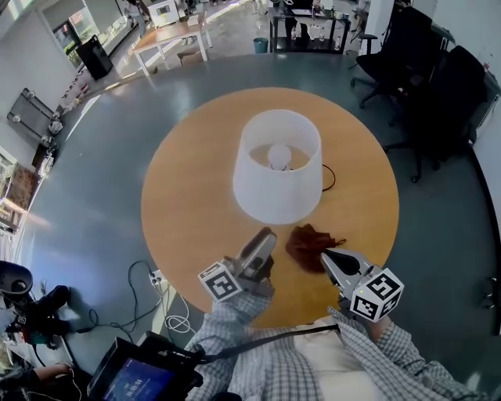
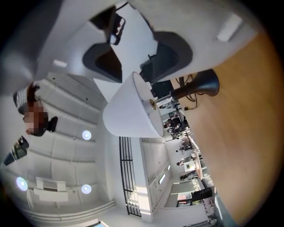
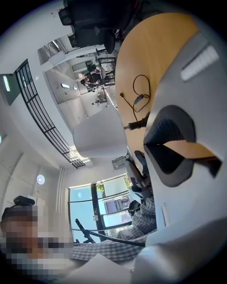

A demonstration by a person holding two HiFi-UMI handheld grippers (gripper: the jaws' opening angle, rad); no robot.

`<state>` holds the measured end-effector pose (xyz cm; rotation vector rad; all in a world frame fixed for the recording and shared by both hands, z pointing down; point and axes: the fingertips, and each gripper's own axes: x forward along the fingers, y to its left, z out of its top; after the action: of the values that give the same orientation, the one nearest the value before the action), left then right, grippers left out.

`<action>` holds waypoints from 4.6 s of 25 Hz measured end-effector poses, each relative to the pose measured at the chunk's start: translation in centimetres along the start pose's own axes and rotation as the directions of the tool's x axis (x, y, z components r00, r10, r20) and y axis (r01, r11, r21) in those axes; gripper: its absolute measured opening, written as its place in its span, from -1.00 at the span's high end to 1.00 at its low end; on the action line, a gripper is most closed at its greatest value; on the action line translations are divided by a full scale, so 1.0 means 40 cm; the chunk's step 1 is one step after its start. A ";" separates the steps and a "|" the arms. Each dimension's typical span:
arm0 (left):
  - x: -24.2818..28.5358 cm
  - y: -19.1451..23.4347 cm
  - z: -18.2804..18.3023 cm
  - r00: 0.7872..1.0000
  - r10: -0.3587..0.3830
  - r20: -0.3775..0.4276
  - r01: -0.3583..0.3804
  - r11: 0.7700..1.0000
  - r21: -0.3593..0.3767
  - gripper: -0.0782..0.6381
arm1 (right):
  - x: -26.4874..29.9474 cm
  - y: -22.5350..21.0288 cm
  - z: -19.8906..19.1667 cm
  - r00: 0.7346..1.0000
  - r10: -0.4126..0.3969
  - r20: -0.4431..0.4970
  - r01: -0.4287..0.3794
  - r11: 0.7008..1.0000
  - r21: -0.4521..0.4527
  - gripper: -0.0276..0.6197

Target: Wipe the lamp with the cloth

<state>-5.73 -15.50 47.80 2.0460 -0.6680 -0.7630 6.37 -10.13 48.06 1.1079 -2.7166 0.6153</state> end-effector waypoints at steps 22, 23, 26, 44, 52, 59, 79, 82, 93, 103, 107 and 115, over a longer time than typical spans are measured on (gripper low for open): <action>0.085 -0.057 0.057 0.982 -0.121 0.142 0.122 0.993 0.003 0.45 | 0.094 -0.068 -0.135 0.970 0.025 -0.241 -0.056 0.991 -0.123 0.90; 0.083 -0.059 0.055 0.983 -0.121 0.138 0.122 0.993 0.001 0.45 | 0.099 -0.075 -0.147 0.965 0.011 -0.262 -0.051 0.988 -0.144 0.90; 0.080 -0.071 0.044 0.986 -0.122 0.116 0.122 0.993 0.003 0.46 | 0.117 -0.090 -0.198 0.929 -0.043 -0.367 -0.067 0.957 -0.281 0.90; 0.001 -0.123 0.009 0.989 -0.092 0.115 0.095 0.995 -0.022 0.49 | 0.242 -0.068 -0.380 0.792 -0.124 -0.598 -0.220 0.856 -0.467 0.42; -0.002 -0.117 0.006 0.986 -0.082 0.142 0.085 0.996 -0.011 0.49 | 0.171 -0.144 -0.314 0.851 -0.083 -0.518 -0.090 0.950 -0.299 0.63; -0.002 -0.110 0.005 0.985 -0.086 0.152 0.087 0.996 -0.002 0.49 | 0.069 -0.240 -0.023 0.964 -0.079 -0.253 0.038 0.986 -0.163 0.63; 0.007 -0.119 0.007 0.984 -0.082 0.157 0.081 0.997 0.014 0.49 | 0.173 -0.126 0.474 0.969 0.146 0.200 -0.137 0.989 -0.057 0.62; 0.014 -0.114 -0.008 0.984 -0.086 0.154 0.084 0.996 0.019 0.49 | 0.196 -0.186 0.396 0.977 0.151 0.151 -0.156 0.987 0.027 0.62; 0.005 -0.124 0.003 0.983 -0.094 0.157 0.092 0.996 0.020 0.49 | 0.273 -0.143 0.535 0.919 0.390 0.058 -0.384 0.919 -0.087 0.61; 0.008 -0.120 0.007 0.982 -0.101 0.158 0.100 0.995 0.011 0.50 | 0.479 -0.086 0.557 0.776 0.517 -0.363 -0.596 0.789 -0.149 0.62; 0.010 -0.115 -0.008 0.982 -0.100 0.161 0.099 0.995 0.012 0.50 | 0.519 -0.041 0.538 0.651 0.539 -0.535 -0.712 0.678 -0.183 0.62; 0.016 -0.100 -0.015 0.982 -0.098 0.160 0.097 0.995 0.015 0.50 | 0.580 0.077 0.517 0.453 0.466 -0.760 -0.859 0.457 -0.232 0.62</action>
<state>-4.15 -13.60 44.55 2.0507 -0.6636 -0.9916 -12.02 -31.68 34.87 -0.4404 -2.3389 0.0678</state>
